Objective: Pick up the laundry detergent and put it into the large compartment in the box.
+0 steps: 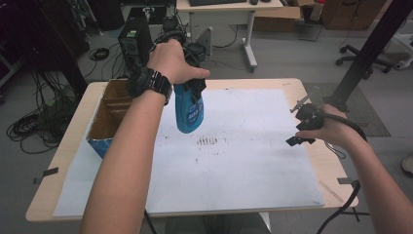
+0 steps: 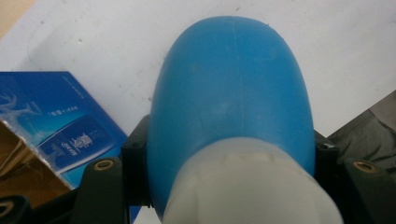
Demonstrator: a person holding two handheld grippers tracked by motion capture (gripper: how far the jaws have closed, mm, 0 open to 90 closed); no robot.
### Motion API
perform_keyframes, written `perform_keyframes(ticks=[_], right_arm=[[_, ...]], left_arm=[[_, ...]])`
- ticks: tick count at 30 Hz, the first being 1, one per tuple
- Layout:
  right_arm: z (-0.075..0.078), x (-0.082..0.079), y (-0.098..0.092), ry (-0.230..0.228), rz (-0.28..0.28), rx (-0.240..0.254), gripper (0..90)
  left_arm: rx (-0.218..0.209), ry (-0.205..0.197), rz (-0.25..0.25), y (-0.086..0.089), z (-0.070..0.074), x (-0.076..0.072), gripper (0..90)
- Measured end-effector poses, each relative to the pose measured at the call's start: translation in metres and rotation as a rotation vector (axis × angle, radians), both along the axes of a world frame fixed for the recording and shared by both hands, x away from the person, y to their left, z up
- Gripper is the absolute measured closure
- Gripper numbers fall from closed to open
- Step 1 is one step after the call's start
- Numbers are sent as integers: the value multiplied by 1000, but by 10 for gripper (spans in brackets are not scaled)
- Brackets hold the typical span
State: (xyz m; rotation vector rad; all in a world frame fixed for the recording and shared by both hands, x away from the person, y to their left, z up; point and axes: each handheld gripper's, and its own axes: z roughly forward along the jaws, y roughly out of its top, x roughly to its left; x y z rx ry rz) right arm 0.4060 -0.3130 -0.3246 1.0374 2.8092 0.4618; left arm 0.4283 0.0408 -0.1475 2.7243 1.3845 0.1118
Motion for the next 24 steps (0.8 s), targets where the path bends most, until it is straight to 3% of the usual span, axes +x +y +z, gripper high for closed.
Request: perform_keyframes(ticks=[7,10,24], right_arm=[[0,1,0,3,-1,0,227],[0,1,0,2,0,0,227],[-3,4,2,10,0,-4,227]], left_arm=[[-8,-4,46,5,14,2,379],[-17,-9,88,12,22,5,379],[-30,-11,211,36,36,9,379]])
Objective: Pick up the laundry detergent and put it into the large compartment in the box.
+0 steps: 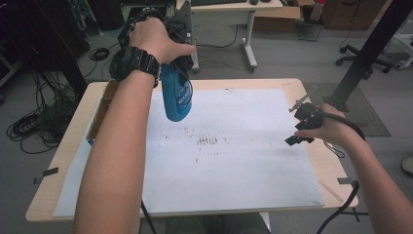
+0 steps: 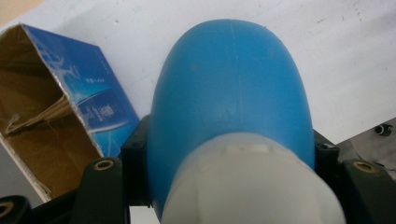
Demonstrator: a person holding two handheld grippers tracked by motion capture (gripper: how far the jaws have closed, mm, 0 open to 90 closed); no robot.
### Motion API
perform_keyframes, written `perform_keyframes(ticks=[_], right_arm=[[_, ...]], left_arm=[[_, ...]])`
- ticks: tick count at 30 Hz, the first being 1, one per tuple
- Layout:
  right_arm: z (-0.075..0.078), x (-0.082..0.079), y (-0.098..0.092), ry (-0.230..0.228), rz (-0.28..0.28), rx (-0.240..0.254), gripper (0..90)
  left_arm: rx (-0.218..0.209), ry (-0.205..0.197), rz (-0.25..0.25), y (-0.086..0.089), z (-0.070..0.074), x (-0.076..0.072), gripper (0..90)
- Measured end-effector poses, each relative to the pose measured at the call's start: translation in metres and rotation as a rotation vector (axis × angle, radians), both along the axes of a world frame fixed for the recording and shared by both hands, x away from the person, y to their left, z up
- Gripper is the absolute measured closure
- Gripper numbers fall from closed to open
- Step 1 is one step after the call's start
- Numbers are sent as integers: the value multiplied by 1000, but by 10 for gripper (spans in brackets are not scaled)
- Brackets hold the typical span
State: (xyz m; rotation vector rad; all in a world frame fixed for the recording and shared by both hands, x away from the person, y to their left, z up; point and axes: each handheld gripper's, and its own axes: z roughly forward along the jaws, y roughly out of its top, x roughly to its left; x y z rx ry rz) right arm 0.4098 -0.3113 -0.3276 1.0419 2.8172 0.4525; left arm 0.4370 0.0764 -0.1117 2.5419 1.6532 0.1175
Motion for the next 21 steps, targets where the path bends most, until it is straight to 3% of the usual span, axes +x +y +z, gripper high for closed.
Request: perform_keyframes(ticks=[21], right_arm=[[-1,2,0,4,-4,0,228]], left_arm=[[-1,-6,144,38,9,0,379]])
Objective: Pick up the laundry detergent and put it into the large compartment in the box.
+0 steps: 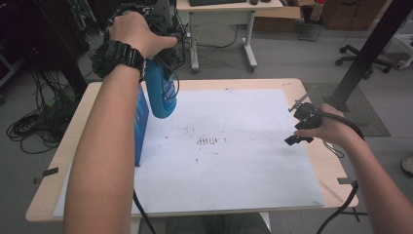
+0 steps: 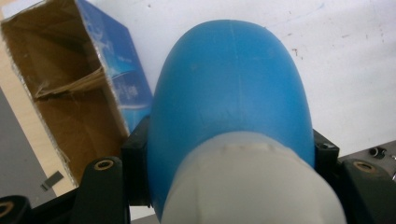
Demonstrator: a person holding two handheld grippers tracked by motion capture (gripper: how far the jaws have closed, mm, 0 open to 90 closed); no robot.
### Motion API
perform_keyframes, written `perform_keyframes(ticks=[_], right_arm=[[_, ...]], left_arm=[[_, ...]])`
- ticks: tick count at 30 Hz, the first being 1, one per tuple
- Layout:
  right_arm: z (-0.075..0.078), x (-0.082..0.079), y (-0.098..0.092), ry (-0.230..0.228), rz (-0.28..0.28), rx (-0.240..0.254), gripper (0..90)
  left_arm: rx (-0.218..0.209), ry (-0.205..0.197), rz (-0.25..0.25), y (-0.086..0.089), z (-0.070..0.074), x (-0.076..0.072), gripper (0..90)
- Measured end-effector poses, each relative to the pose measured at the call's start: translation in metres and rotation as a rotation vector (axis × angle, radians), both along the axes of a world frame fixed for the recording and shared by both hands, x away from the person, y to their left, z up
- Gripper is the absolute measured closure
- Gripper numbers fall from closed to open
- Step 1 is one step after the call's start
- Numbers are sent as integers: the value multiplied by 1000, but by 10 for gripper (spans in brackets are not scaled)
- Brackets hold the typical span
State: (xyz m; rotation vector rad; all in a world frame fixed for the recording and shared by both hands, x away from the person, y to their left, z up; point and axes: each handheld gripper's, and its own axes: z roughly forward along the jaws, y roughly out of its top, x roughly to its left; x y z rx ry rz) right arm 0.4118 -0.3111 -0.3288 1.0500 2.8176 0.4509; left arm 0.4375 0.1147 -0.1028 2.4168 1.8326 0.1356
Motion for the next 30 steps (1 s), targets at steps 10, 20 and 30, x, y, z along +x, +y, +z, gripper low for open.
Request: perform_keyframes(ticks=[10,20,30], right_arm=[[-1,0,1,4,-4,-3,227],[1,2,1,3,-8,-5,227],[2,3,2,5,-12,-9,227]], left_arm=[[-7,-6,75,27,3,-3,379],[-4,-5,144,59,6,-6,379],[6,-8,211,84,9,-9,379]])
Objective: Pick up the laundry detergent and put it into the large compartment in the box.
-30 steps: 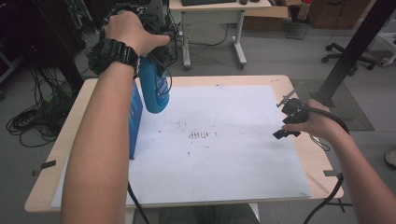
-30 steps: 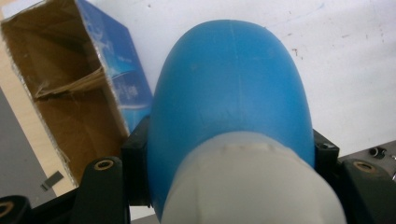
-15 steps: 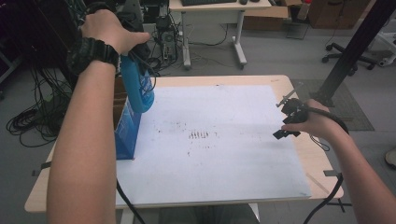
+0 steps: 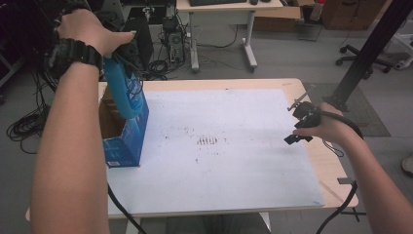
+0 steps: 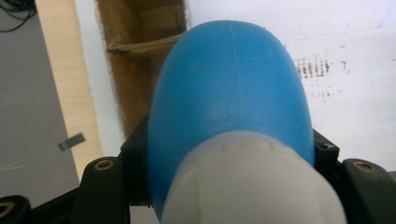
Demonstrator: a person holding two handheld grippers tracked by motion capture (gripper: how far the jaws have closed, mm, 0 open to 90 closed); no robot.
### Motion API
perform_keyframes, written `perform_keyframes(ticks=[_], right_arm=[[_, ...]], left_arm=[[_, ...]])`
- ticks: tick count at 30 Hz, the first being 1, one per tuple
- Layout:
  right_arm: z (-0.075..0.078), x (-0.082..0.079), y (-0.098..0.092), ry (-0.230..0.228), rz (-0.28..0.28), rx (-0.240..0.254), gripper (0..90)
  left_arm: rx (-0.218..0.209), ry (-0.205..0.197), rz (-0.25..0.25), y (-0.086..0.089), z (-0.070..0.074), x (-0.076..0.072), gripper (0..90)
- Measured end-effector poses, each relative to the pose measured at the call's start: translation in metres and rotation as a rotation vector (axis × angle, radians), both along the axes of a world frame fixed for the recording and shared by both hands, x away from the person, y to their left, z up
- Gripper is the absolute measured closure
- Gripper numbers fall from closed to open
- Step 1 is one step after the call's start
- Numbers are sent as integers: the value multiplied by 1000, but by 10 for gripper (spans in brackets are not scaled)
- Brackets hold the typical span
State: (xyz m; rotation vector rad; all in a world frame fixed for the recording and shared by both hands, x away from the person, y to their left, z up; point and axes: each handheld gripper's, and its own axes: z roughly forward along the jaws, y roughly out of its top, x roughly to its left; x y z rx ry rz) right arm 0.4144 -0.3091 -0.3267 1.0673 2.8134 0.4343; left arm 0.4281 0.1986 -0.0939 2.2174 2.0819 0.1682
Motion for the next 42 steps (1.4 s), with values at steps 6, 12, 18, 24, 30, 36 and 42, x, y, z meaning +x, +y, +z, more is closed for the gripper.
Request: perform_keyframes(ticks=[6,12,18,24,30,36,42], right_arm=[[0,1,0,4,-6,-2,227],[0,2,4,6,2,-10,226],[0,0,4,7,-8,-10,226],[2,0,4,6,-11,-10,227],[2,0,6,7,-11,-12,226],[0,0,8,11,-8,-13,226],[1,1,8,9,-8,-13,226]], left_arm=[[-2,-11,33,15,1,-2,379],[6,-13,59,29,0,-4,379],[5,-6,72,38,-5,-4,379],[-1,-12,71,43,-9,-3,379],[1,-10,68,45,-12,-2,379],[-2,-9,72,47,-14,-2,379],[4,-1,80,51,-20,-1,379]])
